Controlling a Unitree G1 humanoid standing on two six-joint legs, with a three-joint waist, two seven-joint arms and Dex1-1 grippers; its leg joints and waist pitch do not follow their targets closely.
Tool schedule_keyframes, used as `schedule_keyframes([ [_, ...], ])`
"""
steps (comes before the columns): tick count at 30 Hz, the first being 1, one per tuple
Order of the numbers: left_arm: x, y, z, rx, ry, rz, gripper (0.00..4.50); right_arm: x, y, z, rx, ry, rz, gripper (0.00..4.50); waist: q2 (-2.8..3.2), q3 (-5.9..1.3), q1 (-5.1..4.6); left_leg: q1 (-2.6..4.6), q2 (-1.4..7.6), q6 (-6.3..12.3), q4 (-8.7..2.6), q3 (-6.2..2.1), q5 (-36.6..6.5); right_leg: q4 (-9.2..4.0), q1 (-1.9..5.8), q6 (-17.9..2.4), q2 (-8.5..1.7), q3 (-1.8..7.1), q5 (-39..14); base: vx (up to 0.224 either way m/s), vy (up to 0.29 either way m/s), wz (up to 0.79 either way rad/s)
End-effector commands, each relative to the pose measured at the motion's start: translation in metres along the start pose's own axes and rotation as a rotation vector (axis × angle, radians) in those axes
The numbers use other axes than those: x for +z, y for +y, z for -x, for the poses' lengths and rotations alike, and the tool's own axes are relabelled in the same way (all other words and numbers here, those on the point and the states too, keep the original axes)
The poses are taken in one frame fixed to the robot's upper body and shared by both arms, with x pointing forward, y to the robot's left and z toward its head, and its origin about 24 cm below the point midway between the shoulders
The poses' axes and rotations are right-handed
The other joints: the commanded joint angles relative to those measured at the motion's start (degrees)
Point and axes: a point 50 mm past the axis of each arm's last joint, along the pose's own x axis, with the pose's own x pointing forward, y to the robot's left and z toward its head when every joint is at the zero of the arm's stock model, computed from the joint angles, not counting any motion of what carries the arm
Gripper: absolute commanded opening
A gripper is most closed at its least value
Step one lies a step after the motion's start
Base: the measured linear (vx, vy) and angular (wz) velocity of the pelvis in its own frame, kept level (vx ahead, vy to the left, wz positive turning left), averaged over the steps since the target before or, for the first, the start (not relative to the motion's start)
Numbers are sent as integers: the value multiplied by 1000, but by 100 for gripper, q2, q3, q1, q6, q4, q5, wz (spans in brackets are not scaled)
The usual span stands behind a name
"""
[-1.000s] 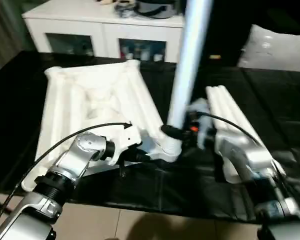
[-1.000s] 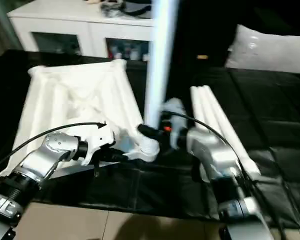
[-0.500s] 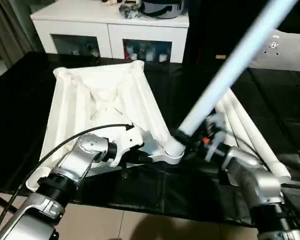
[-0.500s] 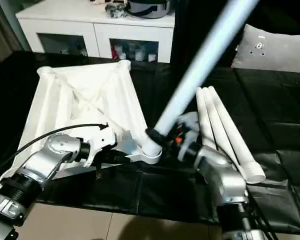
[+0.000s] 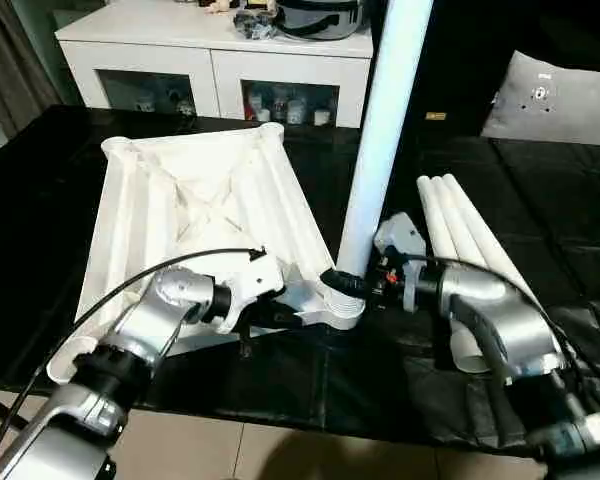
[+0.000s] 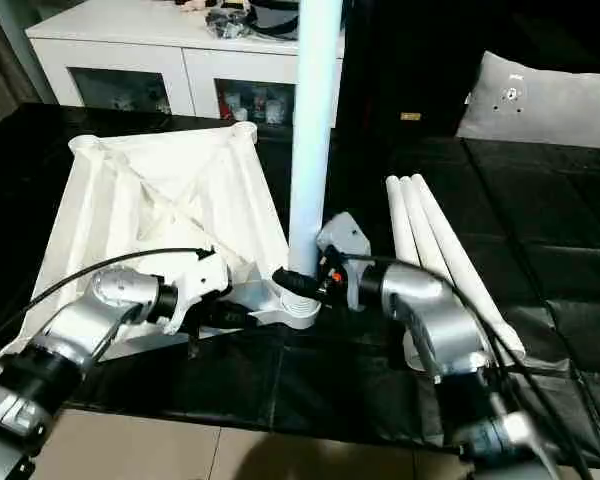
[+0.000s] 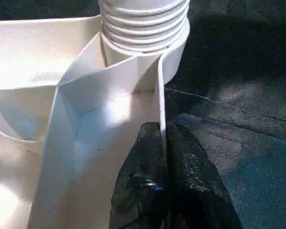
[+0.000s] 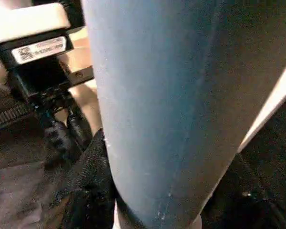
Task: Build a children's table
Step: Insert table leg to table base, then rotate leg to tighten
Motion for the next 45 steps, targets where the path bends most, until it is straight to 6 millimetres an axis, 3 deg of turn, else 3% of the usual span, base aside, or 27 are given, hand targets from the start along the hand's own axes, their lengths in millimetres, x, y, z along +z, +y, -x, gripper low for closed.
schedule_keyframes([
  [1,4,4,-1,1,28,-25,0,-49,14,-5,59,202,-119,187,-20,-187,-5,-20,409,153,-470,-104,-1102,-497,205,-1169,-573,325,-1401,0,0,0],
  [5,5,5,-2,12,15,-2,0,-48,13,-5,58,189,-141,187,-1,-158,-20,25,434,20,-520,-129,-1580,-557,178,-1043,-583,337,-2019,0,0,0],
  [7,5,5,-2,14,11,10,0,-48,14,-5,51,179,-149,187,-3,-163,-18,37,440,-10,-531,-140,-1634,-559,177,-1030,-586,344,-2044,0,0,0],
  [12,-3,1,-5,73,17,88,0,-48,10,-7,-100,152,-171,187,1,-147,-30,41,435,-65,-555,-142,-1685,-576,173,-990,-590,354,-2169,0,0,0],
  [14,-1,-7,-16,156,-20,184,0,-49,2,-11,-304,144,-241,187,16,-123,-87,47,440,-157,-575,-163,-1881,-592,144,-934,-593,353,-2568,0,0,0],
  [16,3,-14,-25,193,-37,221,0,-51,-1,-15,-411,156,-287,187,-20,-114,-124,42,417,-170,-583,-187,-2030,-639,133,-752,-591,336,-3029,0,0,0],
  [18,15,-29,-39,205,-53,216,0,-54,-5,-20,-535,178,-327,187,-58,-127,-162,25,431,-186,-595,-209,-2015,-634,127,-652,-603,341,-3102,0,0,0],
  [19,15,-29,-39,205,-53,216,0,-54,-5,-20,-535,178,-327,187,-32,-107,-212,31,403,-168,-586,-204,-2082,-671,81,-611,-581,340,-3208,0,0,0],
  [20,22,-35,-45,193,-71,207,0,-56,-6,-22,-569,188,-339,187,-86,-113,-249,24,385,-108,-572,-196,-2112,-698,83,-540,-585,345,-3340,0,0,0],
  [21,24,-36,-47,190,-75,203,0,-56,-6,-23,-579,190,-344,187,-67,-124,-238,20,383,-94,-569,-200,-2060,-696,87,-525,-593,349,-3337,0,0,0],
  [22,34,-45,-54,169,-91,175,0,-58,-8,-26,-618,200,-362,187,-110,-113,-252,23,373,-40,-568,-187,-2054,-728,64,-455,-571,344,-3415,0,0,0],
  [23,37,-48,-56,166,-92,170,0,-58,-8,-27,-626,207,-363,187,-82,-123,-252,8,382,-47,-578,-196,-1997,-711,70,-458,-577,350,-3336,0,0,0],
  [28,34,-47,-55,206,-39,161,0,-58,-8,-30,-641,229,-361,187,-76,-158,-291,-48,394,-35,-590,-181,-1712,-639,106,-606,-525,341,-2399,0,0,0],
  [29,30,-45,-51,235,-7,164,0,-58,-7,-31,-642,243,-347,187,-122,-160,-290,-53,391,-1,-587,-166,-1649,-622,120,-685,-537,342,-2259,0,0,0],
  [33,27,-41,-45,277,7,166,0,-54,-8,-33,-619,204,-326,187,-118,-142,-338,-35,392,-41,-594,-175,-1899,-654,98,-678,-538,339,-2497,0,0,0],
  [34,27,-39,-43,288,2,155,0,-53,-9,-32,-622,196,-325,243,-120,-136,-343,-29,388,-45,-593,-177,-1972,-671,86,-649,-537,341,-2603,0,0,0],
  [36,27,-38,-42,297,-4,143,0,-53,-9,-31,-625,188,-325,257,-115,-140,-349,-14,394,-55,-596,-186,-2032,-677,69,-633,-539,340,-2671,0,0,0],
  [39,25,-32,-38,308,-2,130,0,-45,-13,-24,-600,129,-245,277,-134,-194,-293,-42,413,0,-584,-155,-1592,-612,138,-795,-532,340,-1811,0,0,0],
  [41,22,-29,-35,310,5,118,0,-42,-12,-19,-568,94,-230,305,-114,-212,-234,-57,398,186,-522,-99,-973,-540,180,-993,-525,335,-892,0,0,0],
  [43,20,-26,-32,306,6,118,0,-38,-12,-11,-528,33,-225,312,-117,-228,-178,-64,385,307,-485,-76,-632,-500,215,-1104,-525,328,-438,0,0,0],
  [45,18,-24,-30,296,7,112,0,-35,-11,-4,-490,-6,-209,346,-132,-252,-131,-79,379,455,-447,-65,-278,-434,249,-1229,-523,318,129,0,0,0],
])
